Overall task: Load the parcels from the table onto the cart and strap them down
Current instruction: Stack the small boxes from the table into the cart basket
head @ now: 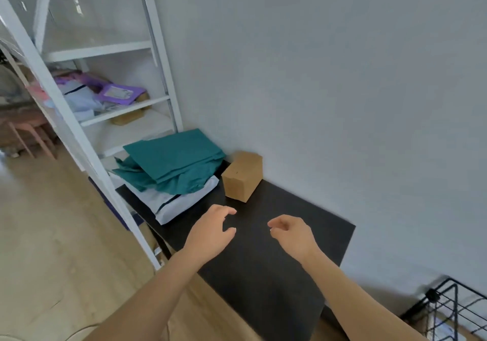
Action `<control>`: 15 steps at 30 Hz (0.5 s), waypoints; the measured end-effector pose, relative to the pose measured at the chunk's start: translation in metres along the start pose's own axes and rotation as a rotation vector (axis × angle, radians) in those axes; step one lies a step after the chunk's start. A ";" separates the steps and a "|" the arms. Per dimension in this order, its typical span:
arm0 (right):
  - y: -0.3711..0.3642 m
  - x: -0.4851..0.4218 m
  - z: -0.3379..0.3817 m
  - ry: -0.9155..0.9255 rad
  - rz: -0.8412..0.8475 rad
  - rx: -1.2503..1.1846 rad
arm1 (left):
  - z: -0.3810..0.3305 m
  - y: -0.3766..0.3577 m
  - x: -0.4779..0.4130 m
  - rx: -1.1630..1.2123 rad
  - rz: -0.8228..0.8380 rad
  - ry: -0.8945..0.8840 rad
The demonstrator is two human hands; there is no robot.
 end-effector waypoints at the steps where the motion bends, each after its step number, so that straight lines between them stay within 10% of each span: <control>1: 0.000 -0.014 0.007 0.004 0.010 -0.006 | 0.005 0.007 -0.012 -0.002 -0.004 0.005; 15: -0.012 -0.163 0.074 -0.035 -0.076 0.147 | 0.080 0.057 -0.149 -0.057 0.069 -0.022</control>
Point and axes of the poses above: each hand's wrist, its own x-axis away from the middle knuckle, its own y-axis out of the back of the hand, z = x × y, the point moved 5 cm from there along -x, towards the middle knuckle, and after that the axes turned 11 degrees about z, right-handed, at the moved point
